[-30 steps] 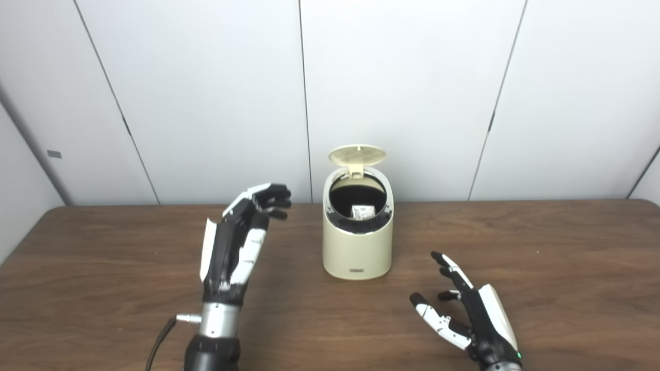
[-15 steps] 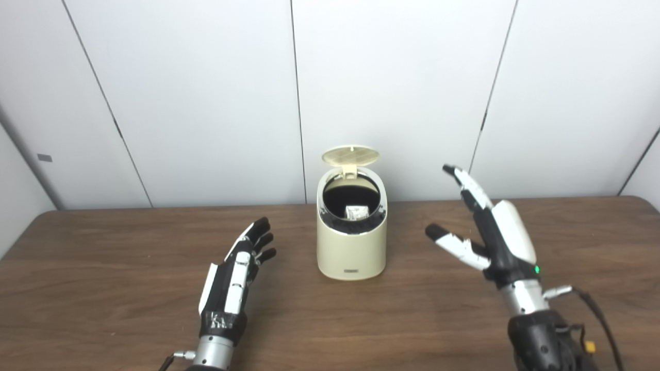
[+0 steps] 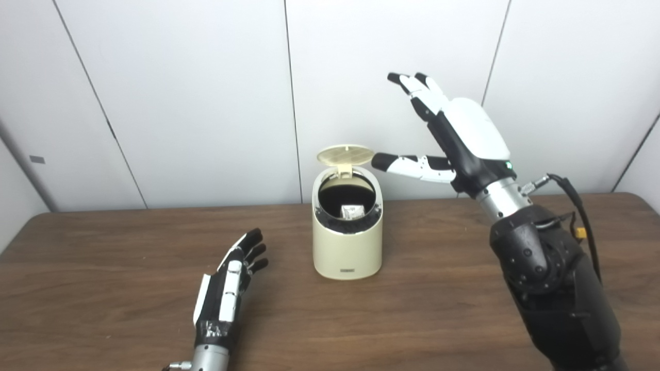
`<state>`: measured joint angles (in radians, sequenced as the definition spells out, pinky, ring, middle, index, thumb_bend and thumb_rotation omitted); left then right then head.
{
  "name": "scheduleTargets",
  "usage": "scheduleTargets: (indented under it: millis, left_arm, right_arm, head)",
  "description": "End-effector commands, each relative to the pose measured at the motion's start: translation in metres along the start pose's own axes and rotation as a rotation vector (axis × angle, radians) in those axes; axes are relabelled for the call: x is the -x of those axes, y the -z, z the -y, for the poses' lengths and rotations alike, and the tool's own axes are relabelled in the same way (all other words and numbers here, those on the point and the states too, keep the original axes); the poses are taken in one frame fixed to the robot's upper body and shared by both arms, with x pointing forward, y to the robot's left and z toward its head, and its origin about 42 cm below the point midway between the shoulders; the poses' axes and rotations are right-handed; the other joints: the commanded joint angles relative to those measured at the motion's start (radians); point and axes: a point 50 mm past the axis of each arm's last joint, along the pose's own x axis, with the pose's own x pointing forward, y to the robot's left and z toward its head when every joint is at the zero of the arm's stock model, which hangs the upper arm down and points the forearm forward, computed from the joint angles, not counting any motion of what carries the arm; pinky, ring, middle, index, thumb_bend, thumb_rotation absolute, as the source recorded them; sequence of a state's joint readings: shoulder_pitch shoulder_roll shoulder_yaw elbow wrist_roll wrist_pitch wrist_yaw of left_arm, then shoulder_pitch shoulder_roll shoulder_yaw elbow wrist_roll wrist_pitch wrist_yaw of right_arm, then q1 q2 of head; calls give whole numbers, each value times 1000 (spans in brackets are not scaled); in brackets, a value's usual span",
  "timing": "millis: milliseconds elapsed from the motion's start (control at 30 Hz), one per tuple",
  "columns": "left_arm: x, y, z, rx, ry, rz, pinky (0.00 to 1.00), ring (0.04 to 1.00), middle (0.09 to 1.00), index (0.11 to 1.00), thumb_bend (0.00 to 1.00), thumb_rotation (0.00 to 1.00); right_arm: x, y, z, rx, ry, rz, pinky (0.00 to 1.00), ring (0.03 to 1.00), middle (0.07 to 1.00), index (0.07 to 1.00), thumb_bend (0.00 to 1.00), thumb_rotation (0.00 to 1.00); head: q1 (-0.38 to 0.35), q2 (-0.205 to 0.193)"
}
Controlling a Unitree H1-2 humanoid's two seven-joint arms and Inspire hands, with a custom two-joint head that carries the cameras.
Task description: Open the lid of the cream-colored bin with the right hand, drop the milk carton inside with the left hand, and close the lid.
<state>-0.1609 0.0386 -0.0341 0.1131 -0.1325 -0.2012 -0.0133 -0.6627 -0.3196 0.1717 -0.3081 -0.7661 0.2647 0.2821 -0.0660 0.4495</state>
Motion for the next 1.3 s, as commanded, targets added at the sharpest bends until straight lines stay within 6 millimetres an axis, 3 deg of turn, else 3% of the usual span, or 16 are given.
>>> scheduleTargets:
  millis: [0,167,267,367,800,1267]
  left_arm:
    - [-2,-2,0,8,2,15,844,887,899,900,440,928]
    - [-3,-2,0,19,-3,15,828,878,891,891,431,898]
    - [-4,-4,1,21,-8,20,820,875,889,889,449,886]
    - [-4,-5,2,18,-5,17,821,877,889,891,476,878]
    - [0,-9,6,19,4,12,841,876,884,885,468,876]
    - [0,-10,4,12,7,10,840,875,882,884,474,875]
  right_arm:
    - [-14,-10,17,48,24,37,955,1000,947,937,845,985]
    - [-19,-12,17,69,-1,37,948,1000,943,934,880,997]
    - [-44,-31,17,96,-94,72,964,999,907,899,903,955]
    - [-51,-35,15,109,-135,76,960,991,891,883,909,941]
    - [-57,-35,-13,99,-219,77,978,981,895,874,900,929]
    - [-47,-33,-20,104,-267,45,964,978,893,863,888,945]
  head:
    - [0,1]
    - [0,1]
    - [0,-2]
    - [4,-8]
    - [7,-1]
    - [1,3]
